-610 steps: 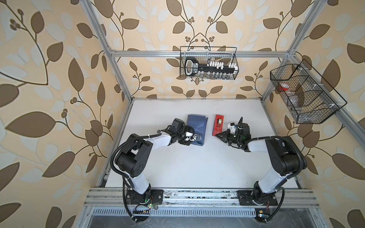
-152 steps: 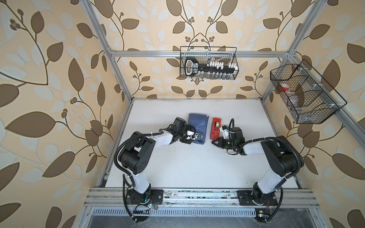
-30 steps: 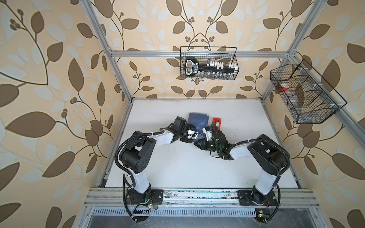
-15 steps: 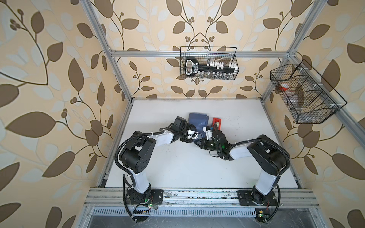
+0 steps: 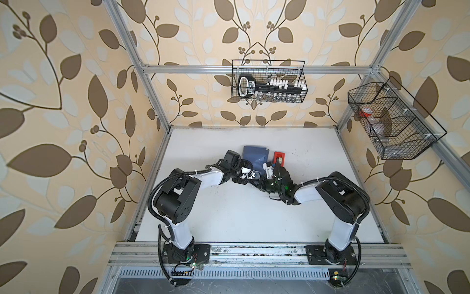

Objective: Wrap a gift box in wrapping paper
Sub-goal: Wrap the gift box with the wrapping paper.

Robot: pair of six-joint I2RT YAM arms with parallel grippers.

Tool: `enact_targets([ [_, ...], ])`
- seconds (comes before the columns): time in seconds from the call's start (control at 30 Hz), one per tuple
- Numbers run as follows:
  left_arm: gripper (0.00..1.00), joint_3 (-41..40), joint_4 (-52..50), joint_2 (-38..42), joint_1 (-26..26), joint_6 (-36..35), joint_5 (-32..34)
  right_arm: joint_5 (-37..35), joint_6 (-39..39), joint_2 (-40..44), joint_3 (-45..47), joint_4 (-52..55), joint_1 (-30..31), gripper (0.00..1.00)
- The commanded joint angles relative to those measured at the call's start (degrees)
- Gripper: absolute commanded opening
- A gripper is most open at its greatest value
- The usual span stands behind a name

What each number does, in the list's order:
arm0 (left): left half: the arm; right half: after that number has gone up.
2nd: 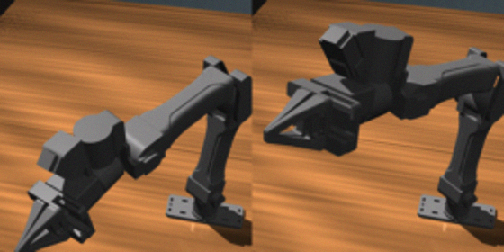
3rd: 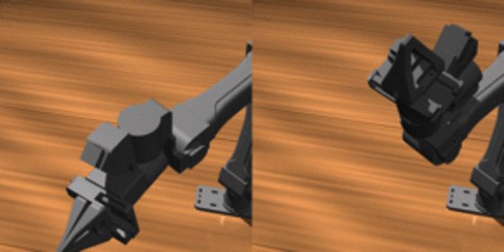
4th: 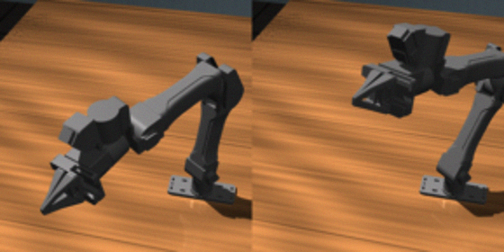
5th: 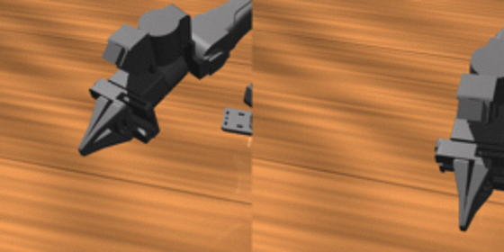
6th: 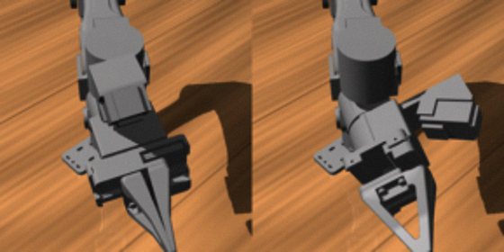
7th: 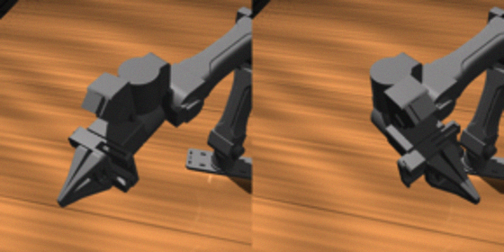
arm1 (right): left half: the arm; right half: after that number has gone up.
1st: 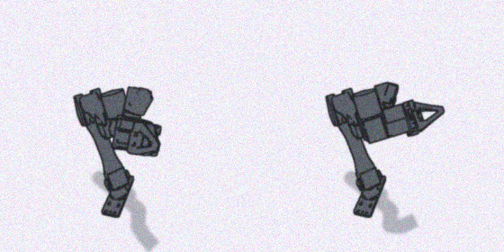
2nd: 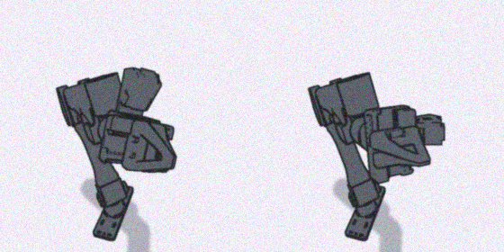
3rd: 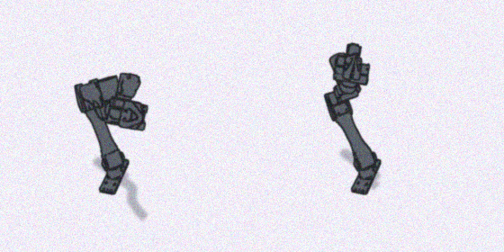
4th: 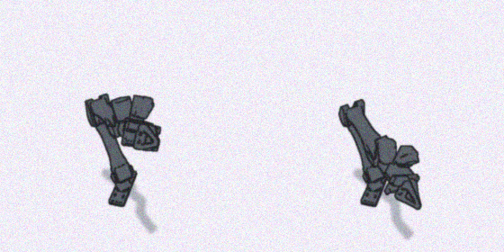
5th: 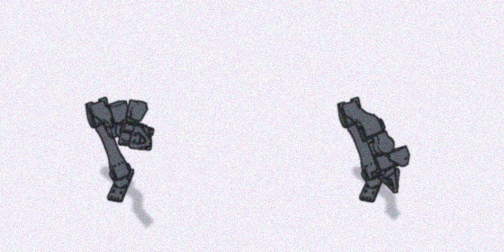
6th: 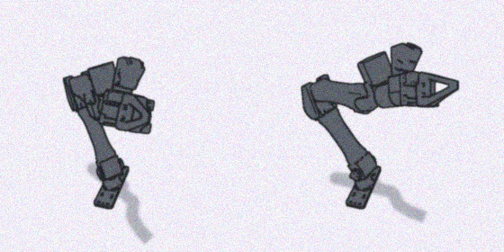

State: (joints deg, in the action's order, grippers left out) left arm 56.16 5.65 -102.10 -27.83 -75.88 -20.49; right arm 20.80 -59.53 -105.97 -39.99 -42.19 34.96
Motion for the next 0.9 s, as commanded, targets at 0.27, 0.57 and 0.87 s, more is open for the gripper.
enact_targets([
  [0.27,0.75,-1.49,-10.4,-3.98,-0.61,1.48,2.21,-0.31,0.75,3.21,-0.64,9.66,-0.09,0.38],
  [0.57,0.75,-1.32,-10.49,-3.98,-0.68,1.42,2.39,-0.88,0.29,3.67,-0.62,12.07,1.2,0.48],
  [0.87,0.75,-1.23,-10.48,-4.16,-0.83,1.52,2.36,-1.94,-1.19,3.95,0.42,15.64,1.49,0.56],
])
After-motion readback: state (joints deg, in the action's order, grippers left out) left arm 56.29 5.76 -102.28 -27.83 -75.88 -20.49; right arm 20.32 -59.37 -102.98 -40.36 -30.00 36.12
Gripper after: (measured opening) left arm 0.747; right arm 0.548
